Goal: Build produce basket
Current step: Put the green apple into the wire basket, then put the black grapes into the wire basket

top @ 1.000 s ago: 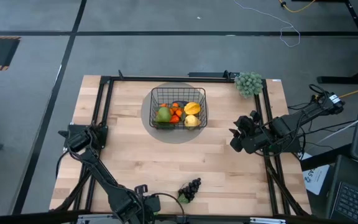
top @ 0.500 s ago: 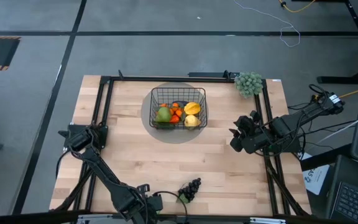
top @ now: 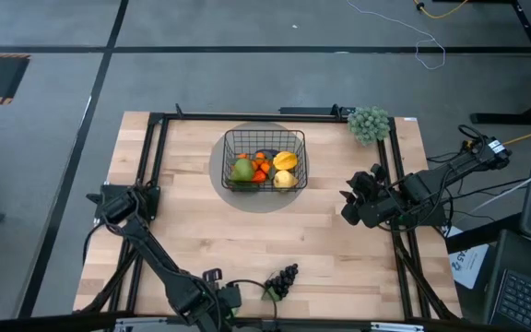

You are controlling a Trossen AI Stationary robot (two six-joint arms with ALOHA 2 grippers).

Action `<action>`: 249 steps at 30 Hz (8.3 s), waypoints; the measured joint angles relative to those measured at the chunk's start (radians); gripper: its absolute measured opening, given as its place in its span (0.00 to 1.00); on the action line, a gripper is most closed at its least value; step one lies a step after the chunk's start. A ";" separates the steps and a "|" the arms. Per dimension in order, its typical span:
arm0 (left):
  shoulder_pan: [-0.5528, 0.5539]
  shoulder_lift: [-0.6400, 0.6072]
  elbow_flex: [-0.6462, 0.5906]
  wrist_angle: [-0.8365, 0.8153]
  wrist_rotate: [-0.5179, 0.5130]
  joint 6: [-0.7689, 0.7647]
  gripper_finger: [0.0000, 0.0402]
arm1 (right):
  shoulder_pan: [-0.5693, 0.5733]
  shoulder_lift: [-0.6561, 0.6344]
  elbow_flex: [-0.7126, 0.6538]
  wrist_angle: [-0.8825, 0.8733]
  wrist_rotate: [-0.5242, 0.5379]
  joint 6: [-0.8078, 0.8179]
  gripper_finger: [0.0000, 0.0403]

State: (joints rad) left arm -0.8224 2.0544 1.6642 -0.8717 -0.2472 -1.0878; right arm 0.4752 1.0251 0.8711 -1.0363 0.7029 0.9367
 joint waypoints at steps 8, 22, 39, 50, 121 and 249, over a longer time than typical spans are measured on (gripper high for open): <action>0.020 -0.005 0.065 -0.192 -0.041 0.002 0.00 | 0.000 0.000 0.000 0.000 0.001 0.000 0.43; 0.177 -0.006 0.389 -0.485 -0.472 0.311 0.00 | 0.000 0.000 0.000 0.000 0.003 -0.002 0.43; 0.719 -0.044 0.673 -0.463 -0.536 0.856 0.00 | 0.000 0.000 0.000 -0.003 0.046 -0.007 0.43; 0.935 -0.042 0.672 -0.459 -0.404 0.981 0.00 | 0.000 0.000 0.000 -0.004 0.046 -0.007 0.43; 0.959 -0.034 0.672 -0.526 0.590 1.168 0.26 | 0.000 0.000 0.000 0.001 0.097 0.050 0.43; 0.777 -1.820 -1.656 0.891 0.187 1.012 0.05 | 0.000 0.000 -0.012 0.034 0.145 0.046 0.43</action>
State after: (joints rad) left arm -0.0451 0.2341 0.0086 0.0193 -0.0603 -0.0753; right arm 0.4755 1.0252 0.8593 -1.0027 0.8474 0.9829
